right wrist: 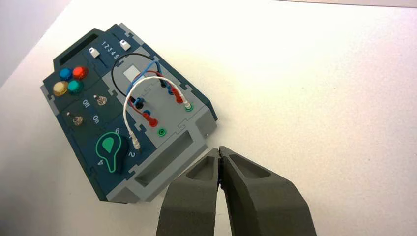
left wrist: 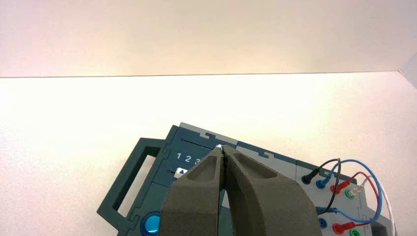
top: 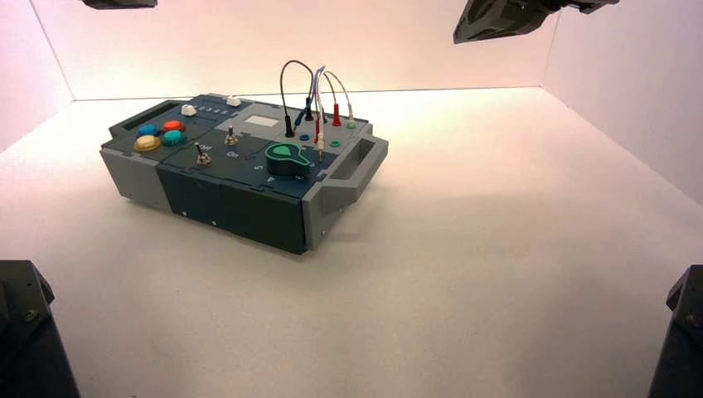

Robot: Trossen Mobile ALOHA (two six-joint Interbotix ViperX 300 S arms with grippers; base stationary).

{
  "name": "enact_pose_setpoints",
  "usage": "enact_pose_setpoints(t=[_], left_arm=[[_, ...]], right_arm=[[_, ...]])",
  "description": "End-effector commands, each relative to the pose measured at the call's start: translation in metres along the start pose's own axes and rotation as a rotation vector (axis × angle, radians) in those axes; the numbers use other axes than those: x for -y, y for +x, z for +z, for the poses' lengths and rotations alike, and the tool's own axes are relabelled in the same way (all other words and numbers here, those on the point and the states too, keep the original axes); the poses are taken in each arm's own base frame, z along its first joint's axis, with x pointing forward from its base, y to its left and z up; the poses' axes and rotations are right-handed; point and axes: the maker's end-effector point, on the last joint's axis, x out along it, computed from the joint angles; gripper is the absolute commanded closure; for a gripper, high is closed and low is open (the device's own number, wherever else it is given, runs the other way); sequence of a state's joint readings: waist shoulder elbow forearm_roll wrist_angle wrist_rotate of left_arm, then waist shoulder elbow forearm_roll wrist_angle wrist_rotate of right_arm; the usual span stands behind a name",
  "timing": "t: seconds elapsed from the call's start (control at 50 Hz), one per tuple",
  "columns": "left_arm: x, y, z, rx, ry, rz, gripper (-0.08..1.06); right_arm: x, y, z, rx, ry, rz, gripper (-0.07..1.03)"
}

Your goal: Insert the white wire.

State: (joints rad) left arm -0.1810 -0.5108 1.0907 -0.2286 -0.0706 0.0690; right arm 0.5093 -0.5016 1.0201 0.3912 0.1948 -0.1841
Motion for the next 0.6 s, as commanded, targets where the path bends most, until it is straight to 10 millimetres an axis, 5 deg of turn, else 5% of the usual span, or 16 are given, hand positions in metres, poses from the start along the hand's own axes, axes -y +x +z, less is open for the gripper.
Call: enact_pose_setpoints(t=[0.02, 0.4, 0.6], left_arm=[[0.000, -0.001, 0.009, 0.028, 0.000, 0.001, 1.01], [-0.001, 0.000, 0.007, 0.020, -0.002, 0.003, 1.01], [-0.001, 0.000, 0.008, 0.022, -0.002, 0.003, 1.01]], right_arm=[[-0.003, -0.003, 0.014, 0.038, -0.006, 0.007, 0.98], [-0.005, -0.002, 0.013, 0.034, -0.006, 0.011, 0.98], [-0.028, -0.002, 0.016, 0.027, -0.038, 0.068, 0.98]])
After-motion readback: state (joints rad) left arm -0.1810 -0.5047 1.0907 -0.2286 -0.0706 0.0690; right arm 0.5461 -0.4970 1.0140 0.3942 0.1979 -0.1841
